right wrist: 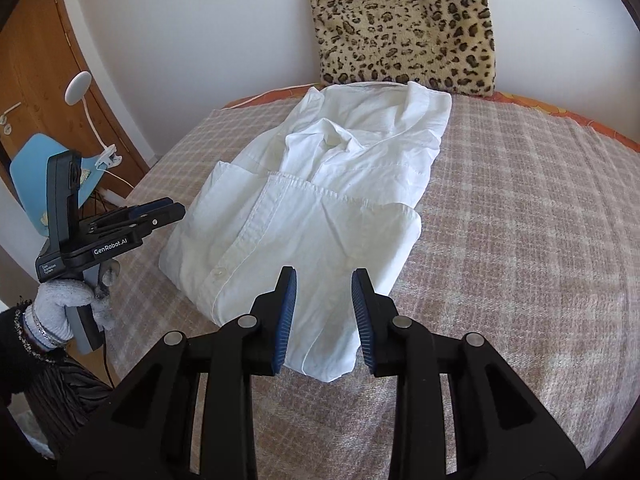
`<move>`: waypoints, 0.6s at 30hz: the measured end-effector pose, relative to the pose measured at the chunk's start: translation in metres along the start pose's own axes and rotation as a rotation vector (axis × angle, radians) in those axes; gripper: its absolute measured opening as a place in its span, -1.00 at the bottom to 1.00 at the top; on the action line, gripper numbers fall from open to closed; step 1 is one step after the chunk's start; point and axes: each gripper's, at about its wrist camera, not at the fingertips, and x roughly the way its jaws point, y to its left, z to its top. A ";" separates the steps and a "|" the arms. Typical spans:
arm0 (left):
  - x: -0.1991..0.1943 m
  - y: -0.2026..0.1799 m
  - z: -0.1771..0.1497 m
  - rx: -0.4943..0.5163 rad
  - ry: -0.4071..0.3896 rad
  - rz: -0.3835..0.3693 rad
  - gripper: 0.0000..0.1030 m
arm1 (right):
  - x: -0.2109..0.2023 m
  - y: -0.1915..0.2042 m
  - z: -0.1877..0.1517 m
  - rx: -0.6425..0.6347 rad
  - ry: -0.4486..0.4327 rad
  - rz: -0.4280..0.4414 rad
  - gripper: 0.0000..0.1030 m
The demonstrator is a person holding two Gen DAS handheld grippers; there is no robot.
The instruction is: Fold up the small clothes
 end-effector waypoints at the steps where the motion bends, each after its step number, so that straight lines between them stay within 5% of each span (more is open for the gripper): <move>1: 0.002 -0.003 0.005 0.007 -0.003 -0.006 -0.26 | 0.000 -0.003 0.001 0.015 -0.004 -0.011 -0.39; 8: 0.049 0.002 0.018 0.020 0.091 0.055 -0.24 | 0.015 -0.011 0.013 0.041 0.027 0.023 -0.39; 14: 0.057 0.027 0.024 -0.060 0.131 0.011 -0.06 | 0.038 -0.029 0.016 0.095 0.116 0.040 -0.38; 18: 0.043 0.048 0.049 -0.131 0.094 -0.052 -0.11 | 0.022 -0.047 0.034 0.148 0.083 0.077 -0.26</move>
